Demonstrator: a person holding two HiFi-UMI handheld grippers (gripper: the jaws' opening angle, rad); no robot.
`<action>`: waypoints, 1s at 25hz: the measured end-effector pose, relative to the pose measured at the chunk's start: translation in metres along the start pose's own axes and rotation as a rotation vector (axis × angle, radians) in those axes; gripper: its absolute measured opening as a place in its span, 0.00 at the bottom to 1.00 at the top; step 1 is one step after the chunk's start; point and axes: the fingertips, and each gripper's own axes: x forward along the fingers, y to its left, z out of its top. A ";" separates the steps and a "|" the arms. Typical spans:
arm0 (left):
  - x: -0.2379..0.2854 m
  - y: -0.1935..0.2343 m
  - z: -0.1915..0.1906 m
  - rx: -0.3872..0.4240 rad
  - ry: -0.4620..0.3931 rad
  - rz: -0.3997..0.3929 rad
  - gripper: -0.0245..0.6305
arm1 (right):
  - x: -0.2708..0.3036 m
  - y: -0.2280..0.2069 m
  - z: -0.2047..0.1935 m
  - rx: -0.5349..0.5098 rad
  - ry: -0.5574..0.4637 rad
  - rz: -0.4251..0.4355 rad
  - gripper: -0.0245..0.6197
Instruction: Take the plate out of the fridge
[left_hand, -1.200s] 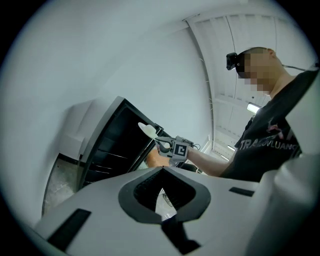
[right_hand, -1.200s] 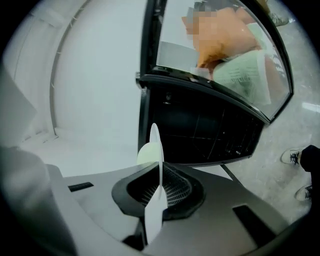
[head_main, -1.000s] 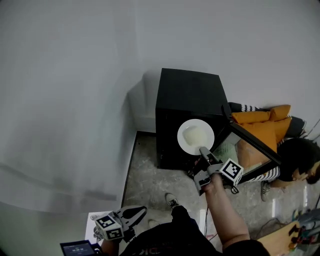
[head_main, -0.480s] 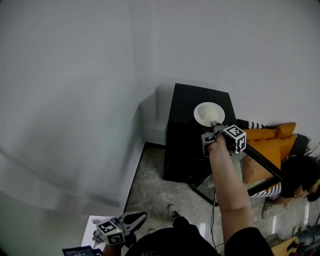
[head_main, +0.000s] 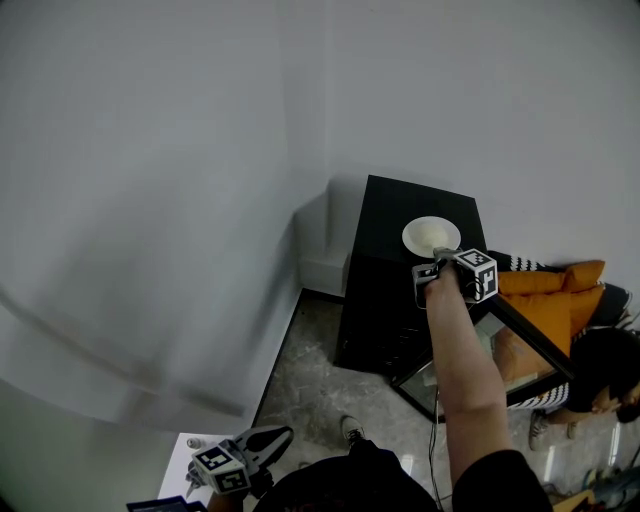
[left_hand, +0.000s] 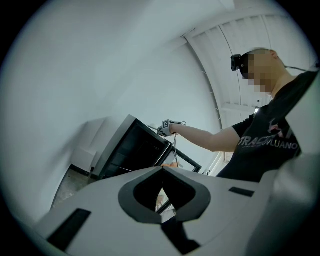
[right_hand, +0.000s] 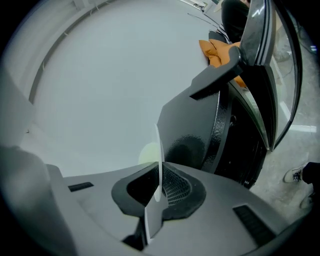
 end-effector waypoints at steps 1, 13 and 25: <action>0.000 0.002 0.001 -0.002 -0.002 0.002 0.04 | 0.002 0.001 0.000 -0.005 -0.003 -0.008 0.06; 0.004 0.005 0.005 -0.019 -0.053 -0.025 0.04 | 0.018 0.003 0.002 -0.046 0.002 -0.046 0.06; -0.003 0.005 0.003 -0.017 -0.051 -0.024 0.04 | 0.023 0.012 -0.012 -0.151 0.117 -0.037 0.23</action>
